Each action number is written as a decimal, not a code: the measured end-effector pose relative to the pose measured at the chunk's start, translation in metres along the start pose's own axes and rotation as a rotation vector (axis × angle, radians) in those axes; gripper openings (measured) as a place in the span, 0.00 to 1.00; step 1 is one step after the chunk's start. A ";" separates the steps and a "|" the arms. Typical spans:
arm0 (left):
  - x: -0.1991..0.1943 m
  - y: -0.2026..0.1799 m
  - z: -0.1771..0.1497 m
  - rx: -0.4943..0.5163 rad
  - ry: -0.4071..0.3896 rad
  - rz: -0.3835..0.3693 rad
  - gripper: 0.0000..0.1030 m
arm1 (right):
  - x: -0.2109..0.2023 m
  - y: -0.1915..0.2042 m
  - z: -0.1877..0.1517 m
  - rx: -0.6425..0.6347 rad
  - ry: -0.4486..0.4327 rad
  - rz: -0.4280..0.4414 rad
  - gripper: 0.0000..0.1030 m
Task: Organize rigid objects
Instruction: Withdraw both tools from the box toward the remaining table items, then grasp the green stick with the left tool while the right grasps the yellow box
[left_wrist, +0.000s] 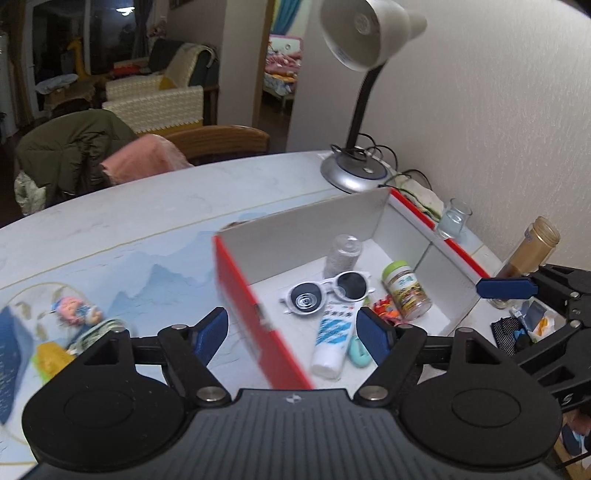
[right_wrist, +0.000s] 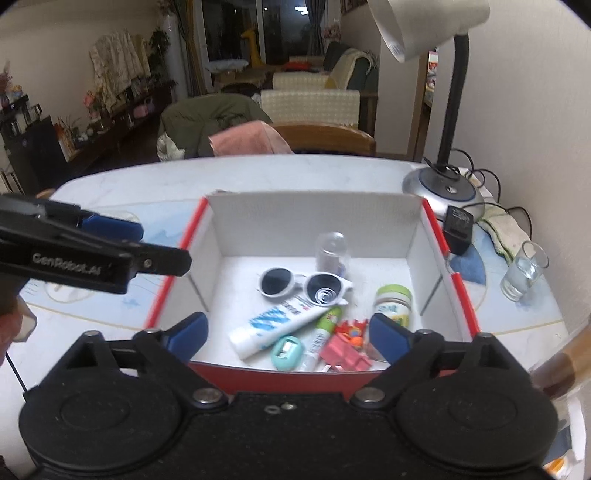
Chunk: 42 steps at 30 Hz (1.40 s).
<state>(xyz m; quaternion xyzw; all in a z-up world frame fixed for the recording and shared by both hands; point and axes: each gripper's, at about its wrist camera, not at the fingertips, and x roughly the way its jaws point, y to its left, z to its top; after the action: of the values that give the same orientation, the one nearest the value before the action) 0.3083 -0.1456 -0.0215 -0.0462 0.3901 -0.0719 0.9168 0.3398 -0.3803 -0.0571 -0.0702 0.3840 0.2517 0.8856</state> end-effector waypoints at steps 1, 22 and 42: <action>-0.007 0.005 -0.004 -0.002 -0.007 0.006 0.74 | -0.003 0.005 0.000 0.002 -0.008 0.007 0.96; -0.075 0.164 -0.078 -0.079 -0.068 0.123 1.00 | 0.018 0.154 0.020 -0.042 -0.011 0.122 0.99; -0.007 0.269 -0.112 0.059 0.012 0.051 1.00 | 0.131 0.250 0.045 -0.091 0.149 0.098 0.86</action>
<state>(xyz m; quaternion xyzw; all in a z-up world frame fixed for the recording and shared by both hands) 0.2486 0.1170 -0.1316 -0.0088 0.3944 -0.0602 0.9169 0.3200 -0.0991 -0.1024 -0.1098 0.4398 0.3060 0.8372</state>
